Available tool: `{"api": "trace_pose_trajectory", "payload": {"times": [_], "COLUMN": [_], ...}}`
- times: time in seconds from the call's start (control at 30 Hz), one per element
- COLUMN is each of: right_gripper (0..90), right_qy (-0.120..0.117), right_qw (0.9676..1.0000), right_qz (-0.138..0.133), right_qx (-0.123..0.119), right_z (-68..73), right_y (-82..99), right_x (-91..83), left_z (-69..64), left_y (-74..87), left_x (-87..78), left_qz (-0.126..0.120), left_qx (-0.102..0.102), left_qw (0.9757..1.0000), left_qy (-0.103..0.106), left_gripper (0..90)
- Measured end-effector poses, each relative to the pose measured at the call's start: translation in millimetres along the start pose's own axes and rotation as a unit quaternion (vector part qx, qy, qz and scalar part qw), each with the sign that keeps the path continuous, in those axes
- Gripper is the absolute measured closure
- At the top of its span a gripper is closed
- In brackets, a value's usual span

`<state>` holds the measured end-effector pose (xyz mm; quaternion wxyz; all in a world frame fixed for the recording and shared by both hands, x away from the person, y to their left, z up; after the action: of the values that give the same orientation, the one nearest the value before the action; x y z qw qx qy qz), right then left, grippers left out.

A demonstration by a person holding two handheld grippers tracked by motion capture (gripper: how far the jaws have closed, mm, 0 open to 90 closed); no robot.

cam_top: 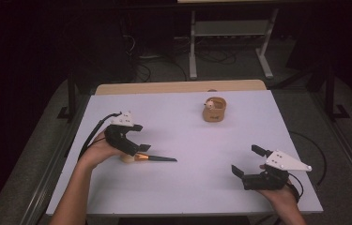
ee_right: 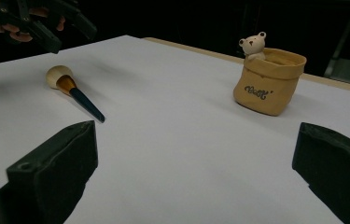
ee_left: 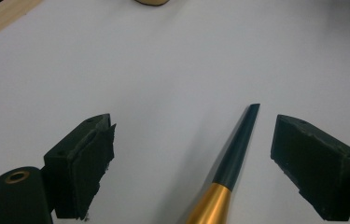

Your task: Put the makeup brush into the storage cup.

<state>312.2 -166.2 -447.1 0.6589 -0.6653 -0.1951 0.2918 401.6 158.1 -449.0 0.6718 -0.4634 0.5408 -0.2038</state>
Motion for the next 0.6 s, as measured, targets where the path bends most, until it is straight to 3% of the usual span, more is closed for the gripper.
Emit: {"api": "trace_pose_trajectory", "payload": {"times": [0.3,0.6], "right_gripper": [0.0,0.0], "right_qy": [0.000,-0.001], "right_qw": [1.0000,1.0000], "right_qz": [0.004,0.003], "right_qx": [0.004,0.003], "right_z": [0.6,0.7], "right_y": [1.0,1.3], "right_x": [0.0,0.6], "left_z": [-4.0,-4.0], "left_y": [5.3,11.1], "left_x": [1.3,0.3], "left_qz": [0.025,0.050], "left_qx": [0.005,0.013], "left_qw": [0.9996,0.9987], "left_qy": [0.008,0.000], "left_gripper": [12.8,13.4]}}
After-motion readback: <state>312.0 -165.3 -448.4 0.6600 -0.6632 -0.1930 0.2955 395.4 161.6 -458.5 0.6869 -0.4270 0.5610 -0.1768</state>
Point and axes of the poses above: each handheld gripper's, and its own axes: x roughly forward along the jaws, y roughly out of its underside, z roughly to its left, the point moved 10 cm from there along x, roughly forward along the jaws, and after that the axes turned 9 degrees about -z, right-handed, at the moved point
